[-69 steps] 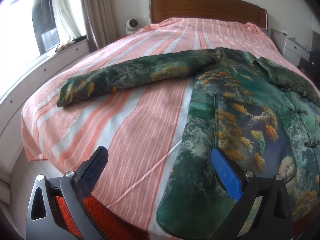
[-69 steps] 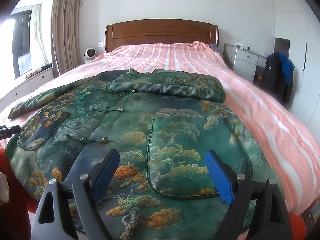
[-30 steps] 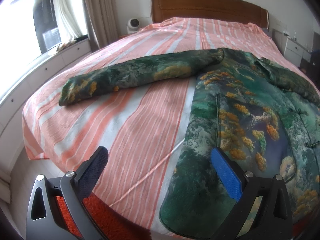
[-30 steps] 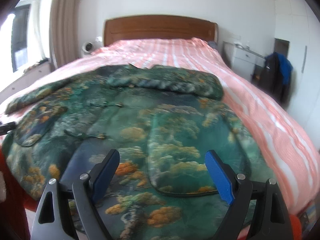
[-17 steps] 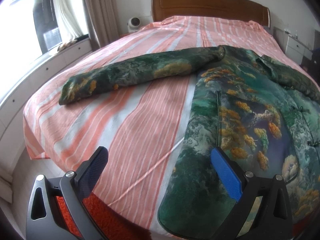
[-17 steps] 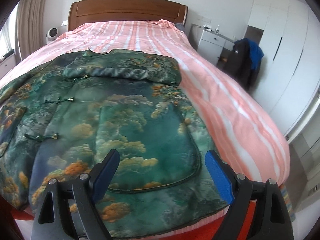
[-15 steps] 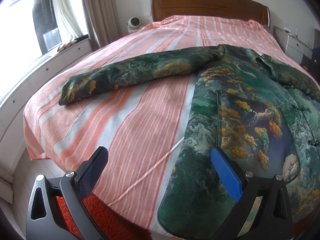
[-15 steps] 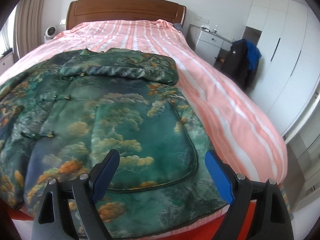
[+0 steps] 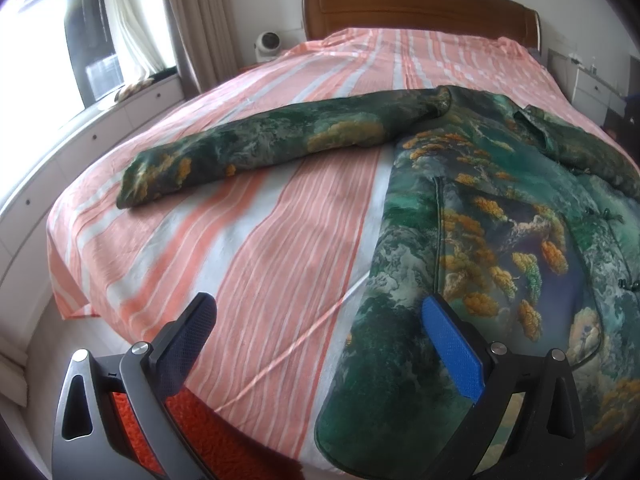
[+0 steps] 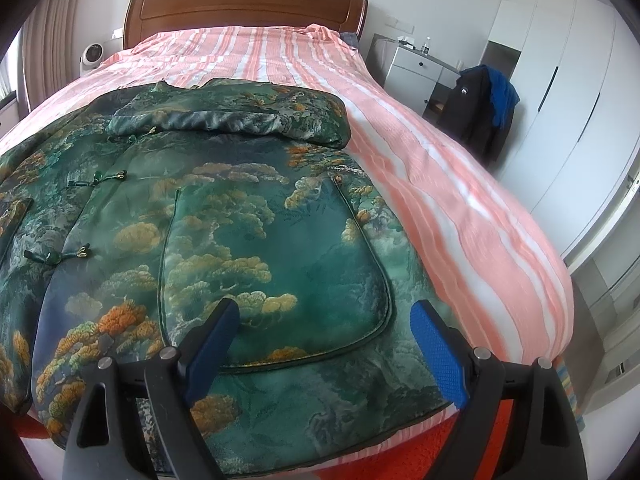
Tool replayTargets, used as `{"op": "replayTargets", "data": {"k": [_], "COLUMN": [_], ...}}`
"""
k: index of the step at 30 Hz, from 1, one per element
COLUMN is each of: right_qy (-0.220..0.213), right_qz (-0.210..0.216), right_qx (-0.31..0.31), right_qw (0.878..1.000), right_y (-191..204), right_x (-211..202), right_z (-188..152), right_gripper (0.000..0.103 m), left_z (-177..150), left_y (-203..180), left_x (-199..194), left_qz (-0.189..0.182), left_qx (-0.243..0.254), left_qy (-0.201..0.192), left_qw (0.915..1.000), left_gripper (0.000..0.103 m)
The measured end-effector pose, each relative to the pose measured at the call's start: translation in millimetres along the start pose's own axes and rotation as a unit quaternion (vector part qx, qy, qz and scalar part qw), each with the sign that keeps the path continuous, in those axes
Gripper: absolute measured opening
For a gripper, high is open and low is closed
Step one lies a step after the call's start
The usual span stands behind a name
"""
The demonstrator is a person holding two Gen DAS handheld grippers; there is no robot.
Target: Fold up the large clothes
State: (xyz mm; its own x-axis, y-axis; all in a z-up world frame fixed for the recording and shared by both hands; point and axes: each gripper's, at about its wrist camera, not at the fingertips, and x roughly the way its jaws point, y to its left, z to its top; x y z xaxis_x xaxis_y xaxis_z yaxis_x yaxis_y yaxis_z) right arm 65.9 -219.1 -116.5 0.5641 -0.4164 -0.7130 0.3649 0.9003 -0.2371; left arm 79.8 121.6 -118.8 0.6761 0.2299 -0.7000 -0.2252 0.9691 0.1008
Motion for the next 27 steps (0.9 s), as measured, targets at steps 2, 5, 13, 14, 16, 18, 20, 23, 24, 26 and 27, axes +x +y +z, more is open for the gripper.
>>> {"op": "replayTargets", "data": {"k": [2,5,13,14,16,18,20,23,24,26,27], "right_qy": [0.0,-0.001,-0.041,-0.043,-0.045,-0.045,-0.045,-0.044,-0.043,-0.042,-0.042], "right_qz": [0.0,0.004,0.069,0.073,0.082,0.087,0.09,0.09,0.09,0.088,0.088], "right_qx": [0.001,0.005,-0.027,-0.034,-0.045,-0.048,-0.045,-0.038,-0.036,-0.033,-0.031], "right_qw": [1.0,1.0,0.996,0.996,0.995,0.994,0.994,0.994,0.994,0.995,0.995], "right_y": [0,1,30,33,39,41,40,36,34,31,30], "right_x": [0,-2,-24,-24,-24,-24,-23,-22,-21,-20,-20], "right_z": [0,0,-7,-8,-10,-12,-12,-13,-13,-14,-15], "right_gripper": [0.087,0.087,0.087,0.087,0.087,0.087,0.087,0.087,0.087,0.087,0.087], "left_z": [0,1,11,13,17,23,29,38,42,48,51], "left_y": [0,2,24,27,31,34,35,38,40,45,49], "left_x": [0,-1,-1,-1,-1,-3,-4,-4,-3,2,6], "left_qz": [0.0,-0.003,-0.013,-0.017,-0.027,-0.034,-0.037,-0.042,-0.047,-0.059,-0.067], "left_qx": [0.0,-0.004,-0.059,-0.068,-0.084,-0.091,-0.088,-0.088,-0.094,-0.111,-0.123], "left_qy": [0.0,-0.001,0.016,0.021,0.028,0.03,0.031,0.032,0.034,0.043,0.05], "left_qw": [1.0,1.0,0.9981,0.9973,0.9957,0.9948,0.9949,0.9948,0.9939,0.9911,0.9888], "left_gripper": [0.102,0.102,0.102,0.102,0.102,0.102,0.102,0.102,0.102,0.102,0.102]}}
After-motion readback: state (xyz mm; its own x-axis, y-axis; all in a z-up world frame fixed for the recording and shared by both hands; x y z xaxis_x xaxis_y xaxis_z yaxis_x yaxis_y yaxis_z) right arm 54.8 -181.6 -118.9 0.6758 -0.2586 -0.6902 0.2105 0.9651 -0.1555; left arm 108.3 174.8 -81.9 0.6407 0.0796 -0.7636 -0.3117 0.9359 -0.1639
